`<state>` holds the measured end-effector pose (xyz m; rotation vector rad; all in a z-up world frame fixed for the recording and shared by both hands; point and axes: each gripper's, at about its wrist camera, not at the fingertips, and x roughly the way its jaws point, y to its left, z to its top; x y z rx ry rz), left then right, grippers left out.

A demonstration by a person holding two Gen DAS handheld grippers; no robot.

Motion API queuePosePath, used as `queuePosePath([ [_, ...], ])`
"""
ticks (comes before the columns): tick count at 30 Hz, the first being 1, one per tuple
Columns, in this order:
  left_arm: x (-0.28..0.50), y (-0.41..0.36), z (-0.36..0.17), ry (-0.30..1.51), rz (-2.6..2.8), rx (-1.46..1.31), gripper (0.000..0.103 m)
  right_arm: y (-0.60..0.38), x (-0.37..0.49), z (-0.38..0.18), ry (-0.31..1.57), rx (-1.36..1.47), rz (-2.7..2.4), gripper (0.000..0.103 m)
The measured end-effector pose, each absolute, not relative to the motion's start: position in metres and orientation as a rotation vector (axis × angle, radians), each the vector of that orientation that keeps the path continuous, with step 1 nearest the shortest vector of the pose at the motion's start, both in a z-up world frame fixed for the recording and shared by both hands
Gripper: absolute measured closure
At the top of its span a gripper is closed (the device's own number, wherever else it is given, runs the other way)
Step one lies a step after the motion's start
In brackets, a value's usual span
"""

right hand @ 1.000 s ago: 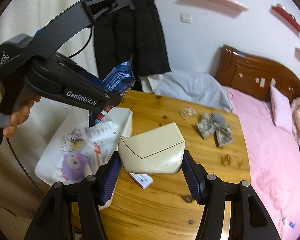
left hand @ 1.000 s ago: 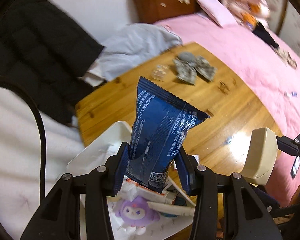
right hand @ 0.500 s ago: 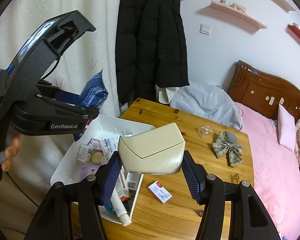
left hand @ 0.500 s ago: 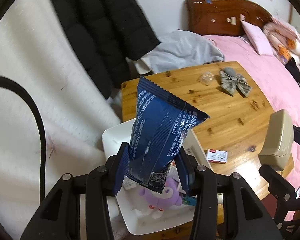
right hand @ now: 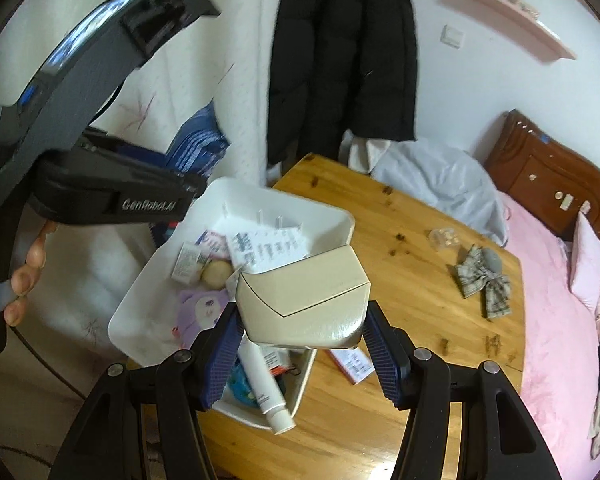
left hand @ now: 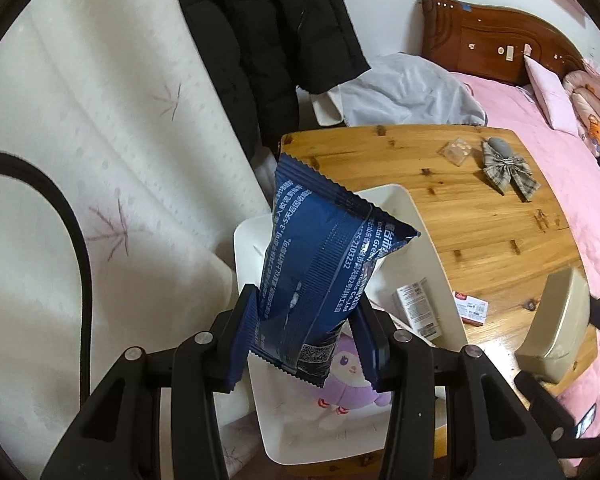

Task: Organize objects
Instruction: 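Lift the blue packet and beige tube with both grippers over the tray, then lower both items into the tray and open both grippers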

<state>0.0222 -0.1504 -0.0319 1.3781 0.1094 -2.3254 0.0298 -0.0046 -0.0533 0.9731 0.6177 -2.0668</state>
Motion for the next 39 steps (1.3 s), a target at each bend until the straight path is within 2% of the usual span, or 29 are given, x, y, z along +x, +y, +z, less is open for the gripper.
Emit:
queuePosePath([
  [10, 0.029, -0.162, -0.054, 0.189, -2.287, 1.445, 0.054, -0.029, 0.045, -0.072, 0.713, 1.003, -1.967, 0.042],
  [30, 0.022, -0.161, -0.081, 0.146, -2.241, 1.586, 0.053, -0.061, 0.043, -0.093, 0.81, 1.035, -1.932, 0.041],
  [31, 0.022, -0.161, -0.083, 0.145, -2.234, 1.597, 0.052, -0.062, 0.044, -0.093, 0.817, 1.031, -1.929, 0.041],
  [32, 0.022, -0.161, -0.084, 0.141, -2.227, 1.6, 0.045, -0.063, 0.045, -0.093, 0.823, 1.023, -1.927, 0.038],
  [33, 0.021, -0.161, -0.084, 0.136, -2.226, 1.596, 0.033, -0.064, 0.047, -0.092, 0.829, 1.013, -1.928, 0.034],
  [35, 0.021, -0.161, -0.082, 0.13, -2.235, 1.584, 0.021, -0.063, 0.05, -0.09, 0.837, 0.99, -1.934, 0.031],
  [39, 0.02, -0.162, -0.078, 0.137, -2.25, 1.574, 0.02, -0.061, 0.051, -0.086, 0.842, 0.97, -1.943, 0.031],
])
